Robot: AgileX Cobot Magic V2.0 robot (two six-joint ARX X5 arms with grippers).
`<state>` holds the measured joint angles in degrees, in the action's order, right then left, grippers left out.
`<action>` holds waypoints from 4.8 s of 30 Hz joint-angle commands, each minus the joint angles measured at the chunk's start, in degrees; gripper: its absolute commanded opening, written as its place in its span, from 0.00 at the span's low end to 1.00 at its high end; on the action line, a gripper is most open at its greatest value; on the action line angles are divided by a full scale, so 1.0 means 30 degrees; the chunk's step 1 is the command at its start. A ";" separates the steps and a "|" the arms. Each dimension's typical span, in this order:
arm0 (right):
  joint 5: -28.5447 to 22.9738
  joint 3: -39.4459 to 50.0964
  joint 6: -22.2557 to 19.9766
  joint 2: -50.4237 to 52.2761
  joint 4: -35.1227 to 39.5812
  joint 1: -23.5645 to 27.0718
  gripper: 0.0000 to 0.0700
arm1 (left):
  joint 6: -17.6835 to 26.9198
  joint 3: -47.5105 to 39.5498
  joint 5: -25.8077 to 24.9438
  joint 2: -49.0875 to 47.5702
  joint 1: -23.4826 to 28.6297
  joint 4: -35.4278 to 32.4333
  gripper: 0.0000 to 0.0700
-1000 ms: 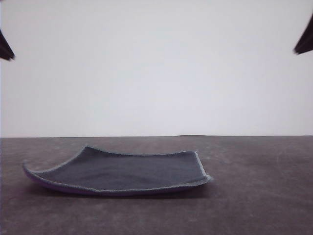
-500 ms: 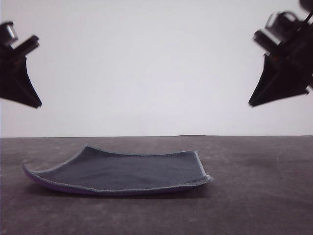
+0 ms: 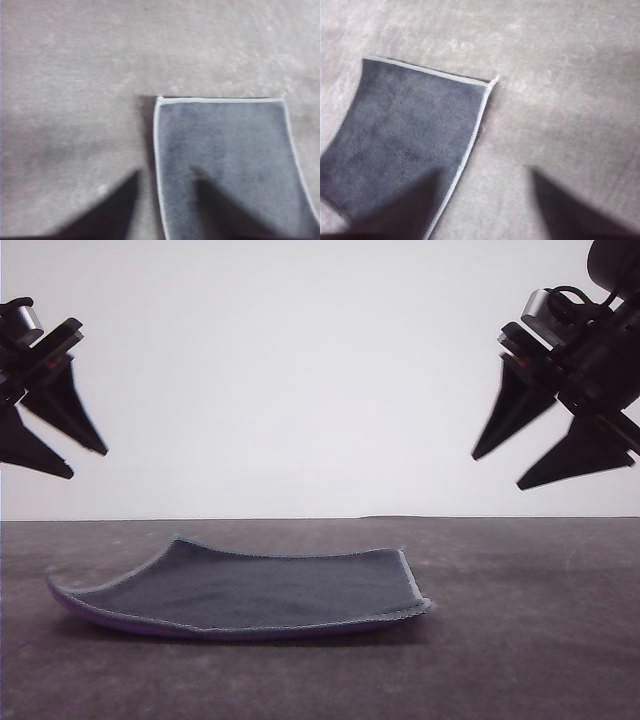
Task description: Fold clothes
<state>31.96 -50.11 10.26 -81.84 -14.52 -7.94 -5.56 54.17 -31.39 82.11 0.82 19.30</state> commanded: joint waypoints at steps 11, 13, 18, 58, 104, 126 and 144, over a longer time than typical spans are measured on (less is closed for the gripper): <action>0.0455 -0.0335 -0.0113 -0.0189 0.0256 -0.0106 0.79 | -0.0022 0.0379 -0.0557 0.0199 -0.0128 -0.0206 0.61; 0.0654 -0.0335 0.0032 -0.0304 0.0631 -0.0265 0.79 | -0.0060 0.0388 -0.0724 0.0285 -0.0302 -0.0317 0.61; 0.1083 -0.0342 0.0858 -0.1173 0.2013 -0.0745 0.79 | -0.0167 0.0651 -0.0766 0.1306 -0.0731 -0.0433 0.61; 0.3553 -0.5348 0.3787 -1.0936 0.5496 -0.2469 0.59 | -0.0022 0.7424 -0.2321 1.1376 -0.2581 0.0136 0.61; 1.1558 -0.6076 -0.3160 -1.0892 -0.6480 -0.1902 0.01 | 0.8126 1.0112 -0.5145 1.1344 -0.1923 1.6386 0.00; 1.1578 -0.6076 -0.4714 -1.0892 -0.8837 -0.2302 0.35 | 0.9103 1.0112 -0.5151 1.1344 -0.1923 1.9451 0.40; 0.9863 -0.6091 -0.5720 -0.7762 -0.9529 -0.1723 0.50 | 0.9837 1.1204 -0.5276 1.1089 -0.1868 2.0200 0.41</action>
<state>62.55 -67.31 -5.75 -105.24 -42.92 -13.19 22.94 86.28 -46.74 114.49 -4.77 79.75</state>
